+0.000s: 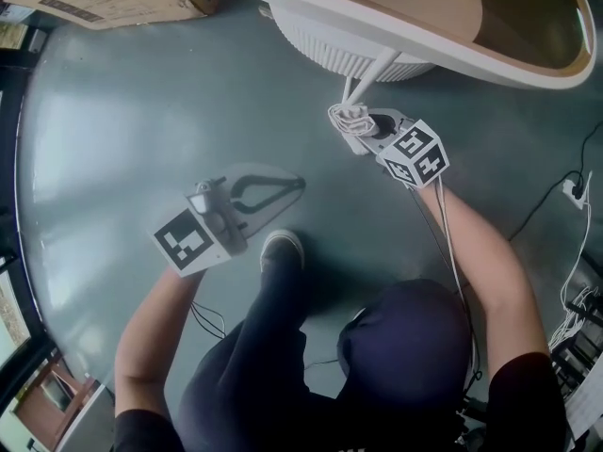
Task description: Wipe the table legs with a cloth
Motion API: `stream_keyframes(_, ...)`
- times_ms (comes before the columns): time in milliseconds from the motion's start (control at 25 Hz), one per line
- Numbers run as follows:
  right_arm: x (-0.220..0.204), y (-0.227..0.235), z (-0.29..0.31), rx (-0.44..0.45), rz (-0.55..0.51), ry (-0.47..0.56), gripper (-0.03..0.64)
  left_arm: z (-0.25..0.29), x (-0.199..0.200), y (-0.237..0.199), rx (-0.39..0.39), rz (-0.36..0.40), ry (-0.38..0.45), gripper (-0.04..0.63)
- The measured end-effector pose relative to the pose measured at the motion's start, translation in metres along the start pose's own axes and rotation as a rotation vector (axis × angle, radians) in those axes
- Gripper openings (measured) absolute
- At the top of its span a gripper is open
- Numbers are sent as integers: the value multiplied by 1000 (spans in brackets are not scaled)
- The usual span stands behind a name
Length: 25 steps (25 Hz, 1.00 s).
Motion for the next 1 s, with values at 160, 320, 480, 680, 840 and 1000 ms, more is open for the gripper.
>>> stream_keyframes(160,63,-53,-57,93,-79,163,77,-3,7,15,1,8,22,6)
stream_keyframes(320,153,-107,-136,196,-169,416,77,4,22,22,-44,103,53,6)
stream_keyframes(480,202,-120,-169,174,-163,512,75,10,35,27,-79,139,63,6)
stream_keyframes(680,222,-99,-174,128,-99,542,74,15,48,28,-117,192,49,6)
stream_keyframes(840,208,-91,-166,127,-95,499,74,20,53,27,-111,190,65,6)
stream_keyframes(1000,189,-73,-129,142,-42,451,74,16,35,9,-122,153,52,6)
Point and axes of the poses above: the fingertips, and each gripper's own axes: z forward along the fingers, y to its right, x out of its top, the point moved 2 cm from there along -z, backward along the fingers, and after that the axes turned 8 degrees about z, right-handed, at the moved point
